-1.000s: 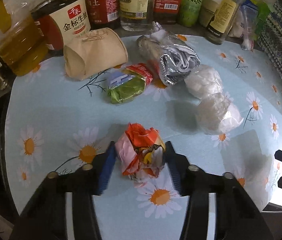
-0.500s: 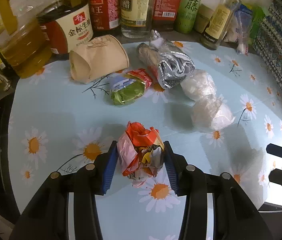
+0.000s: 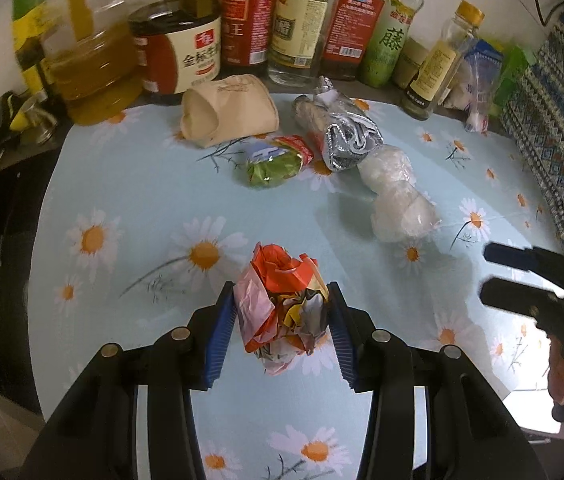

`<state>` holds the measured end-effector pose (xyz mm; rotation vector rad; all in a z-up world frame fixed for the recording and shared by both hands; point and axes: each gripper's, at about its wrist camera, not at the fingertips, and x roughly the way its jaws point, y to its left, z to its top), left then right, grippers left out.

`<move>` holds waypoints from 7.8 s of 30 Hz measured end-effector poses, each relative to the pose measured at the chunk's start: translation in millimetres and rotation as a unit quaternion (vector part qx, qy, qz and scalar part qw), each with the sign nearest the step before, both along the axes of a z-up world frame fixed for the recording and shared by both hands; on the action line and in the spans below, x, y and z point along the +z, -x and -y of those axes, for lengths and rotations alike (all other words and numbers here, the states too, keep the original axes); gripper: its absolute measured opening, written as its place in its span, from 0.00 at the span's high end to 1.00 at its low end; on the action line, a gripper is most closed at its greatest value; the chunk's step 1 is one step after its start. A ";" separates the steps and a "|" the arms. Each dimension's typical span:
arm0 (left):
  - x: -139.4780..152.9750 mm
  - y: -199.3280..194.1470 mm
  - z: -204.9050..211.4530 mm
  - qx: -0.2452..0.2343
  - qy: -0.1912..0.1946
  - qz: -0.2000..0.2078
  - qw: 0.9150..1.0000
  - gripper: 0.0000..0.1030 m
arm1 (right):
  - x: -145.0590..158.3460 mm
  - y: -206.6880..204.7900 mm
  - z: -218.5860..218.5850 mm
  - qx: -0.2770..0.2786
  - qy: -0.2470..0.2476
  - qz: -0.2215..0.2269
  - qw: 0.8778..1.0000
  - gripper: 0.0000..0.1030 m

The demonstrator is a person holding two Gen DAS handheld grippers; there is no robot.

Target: Collect trash

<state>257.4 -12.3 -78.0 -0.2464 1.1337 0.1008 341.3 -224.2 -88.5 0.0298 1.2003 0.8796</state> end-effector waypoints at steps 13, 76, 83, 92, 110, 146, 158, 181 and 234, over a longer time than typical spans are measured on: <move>-2.8 41.2 -13.9 0.076 0.020 -0.010 0.997 0.58 | -9.1 -31.8 -49.7 0.037 0.019 0.018 0.999 0.22; -0.8 210.6 -31.0 -0.010 0.081 0.022 0.996 0.58 | 6.5 211.2 -67.1 0.011 0.026 0.012 1.000 0.49; -16.1 236.3 -28.7 -0.020 0.090 0.004 0.996 0.58 | -8.8 241.5 -69.2 0.013 0.036 -0.006 0.999 0.49; -44.5 256.9 -20.3 -0.034 0.103 -0.032 0.994 0.58 | -29.6 263.2 -67.5 0.013 0.048 -0.036 0.998 0.49; -92.9 272.0 -11.1 -0.036 0.138 -0.102 0.985 0.52 | -53.2 267.2 -57.0 -0.012 0.056 -0.085 0.995 0.38; -31.2 255.5 -28.1 -0.045 0.095 -0.037 0.994 0.45 | -3.6 245.1 -37.0 -0.057 0.032 -0.028 0.997 0.33; 22.1 231.4 -19.7 -0.082 0.068 0.024 0.994 0.45 | 26.9 229.1 -8.6 -0.104 0.016 0.012 0.994 0.29; 37.5 189.4 -11.1 -0.090 0.063 0.037 0.993 0.44 | 42.5 201.2 28.0 -0.148 0.010 0.029 0.988 0.24; 41.6 97.9 23.1 -0.034 0.033 0.034 0.998 0.06 | 27.5 97.0 74.6 -0.142 0.013 0.008 0.990 0.05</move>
